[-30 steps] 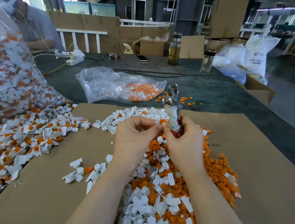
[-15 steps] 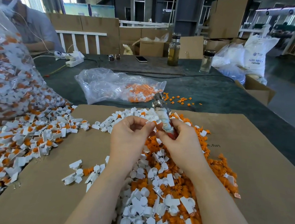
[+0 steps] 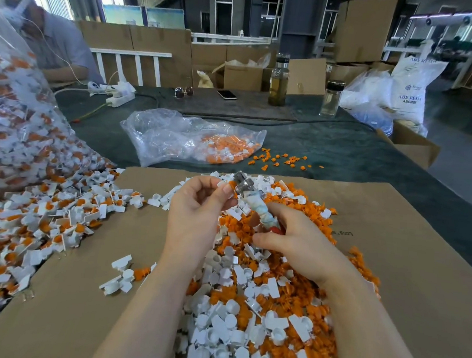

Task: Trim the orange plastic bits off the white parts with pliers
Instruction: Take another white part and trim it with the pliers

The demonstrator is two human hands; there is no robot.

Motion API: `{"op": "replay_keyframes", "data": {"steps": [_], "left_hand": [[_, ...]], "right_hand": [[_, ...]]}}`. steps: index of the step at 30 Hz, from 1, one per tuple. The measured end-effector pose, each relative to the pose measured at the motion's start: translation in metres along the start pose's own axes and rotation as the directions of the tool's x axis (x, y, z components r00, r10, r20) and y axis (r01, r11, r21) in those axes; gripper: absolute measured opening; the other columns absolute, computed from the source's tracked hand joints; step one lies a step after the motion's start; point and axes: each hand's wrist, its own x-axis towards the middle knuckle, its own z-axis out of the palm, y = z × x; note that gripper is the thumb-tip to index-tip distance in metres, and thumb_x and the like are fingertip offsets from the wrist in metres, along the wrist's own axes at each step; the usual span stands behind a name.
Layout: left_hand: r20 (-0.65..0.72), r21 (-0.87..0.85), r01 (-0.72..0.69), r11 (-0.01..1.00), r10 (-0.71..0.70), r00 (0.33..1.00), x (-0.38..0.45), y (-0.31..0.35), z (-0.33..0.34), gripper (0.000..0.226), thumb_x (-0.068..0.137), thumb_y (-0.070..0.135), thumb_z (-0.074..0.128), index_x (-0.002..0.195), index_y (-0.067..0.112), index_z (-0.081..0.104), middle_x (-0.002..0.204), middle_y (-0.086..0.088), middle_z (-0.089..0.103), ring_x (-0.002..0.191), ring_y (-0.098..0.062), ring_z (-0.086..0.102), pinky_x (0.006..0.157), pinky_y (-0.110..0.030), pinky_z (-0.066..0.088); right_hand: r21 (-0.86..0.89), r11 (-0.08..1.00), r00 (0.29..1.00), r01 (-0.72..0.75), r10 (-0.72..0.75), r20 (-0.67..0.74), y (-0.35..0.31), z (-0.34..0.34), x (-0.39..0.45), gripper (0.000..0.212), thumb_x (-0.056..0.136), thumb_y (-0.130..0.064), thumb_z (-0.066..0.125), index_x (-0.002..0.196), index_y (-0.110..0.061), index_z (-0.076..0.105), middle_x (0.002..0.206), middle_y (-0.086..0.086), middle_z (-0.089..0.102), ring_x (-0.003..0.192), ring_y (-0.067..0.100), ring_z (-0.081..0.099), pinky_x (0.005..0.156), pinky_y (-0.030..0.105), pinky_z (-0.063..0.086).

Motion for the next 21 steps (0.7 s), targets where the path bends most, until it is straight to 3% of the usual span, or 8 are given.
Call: {"op": "replay_keyframes", "data": {"steps": [4, 9, 17, 21], "left_hand": [[0.024, -0.035, -0.02, 0.999, 0.021, 0.999, 0.0009, 0.0, -0.0013, 0.006, 0.092, 0.012, 0.067, 0.086, 0.011, 0.066, 0.068, 0.01, 0.069, 0.069, -0.006, 0.07, 0.069, -0.015, 0.054], [0.042, -0.069, -0.031, 0.997, 0.034, 0.999, 0.0012, 0.0001, -0.002, 0.006, 0.093, 0.009, 0.066, 0.086, 0.01, 0.065, 0.067, 0.01, 0.068, 0.067, -0.005, 0.069, 0.07, -0.017, 0.055], [0.024, -0.113, -0.035, 0.993, 0.038, 0.999, 0.0001, 0.0003, -0.0011, 0.008, 0.093, 0.006, 0.064, 0.086, 0.01, 0.065, 0.069, 0.009, 0.067, 0.067, -0.005, 0.066, 0.07, -0.018, 0.055], [0.019, -0.116, -0.005, 0.993, 0.007, 1.0, 0.0009, -0.0002, -0.0013, 0.008, 0.093, 0.006, 0.064, 0.086, 0.01, 0.065, 0.07, 0.007, 0.068, 0.067, -0.007, 0.066, 0.072, -0.021, 0.057]], "right_hand": [[-0.023, 1.0, 1.0, 0.007, -0.006, 0.029, 0.0013, -0.0002, 0.0003, 0.028, 0.086, -0.022, 0.068, 0.112, -0.026, 0.058, 0.088, -0.015, 0.059, 0.077, 0.0, 0.058, 0.068, 0.023, 0.042], [-0.071, 0.995, 0.998, 0.065, -0.064, 0.014, 0.0005, 0.003, 0.001, 0.019, 0.087, -0.015, 0.064, 0.092, -0.033, 0.06, 0.073, -0.012, 0.06, 0.069, 0.01, 0.058, 0.065, 0.035, 0.047], [-0.153, 0.984, 0.994, 0.094, -0.101, -0.035, 0.0022, 0.0083, 0.0045, 0.024, 0.085, -0.009, 0.057, 0.082, -0.033, 0.057, 0.068, -0.007, 0.056, 0.057, 0.005, 0.051, 0.049, 0.027, 0.04], [-0.177, 0.98, 0.995, 0.088, -0.095, -0.034, 0.0035, 0.0088, 0.0054, 0.022, 0.085, -0.01, 0.056, 0.084, -0.032, 0.059, 0.074, -0.006, 0.061, 0.066, 0.011, 0.055, 0.053, 0.031, 0.043]]}}
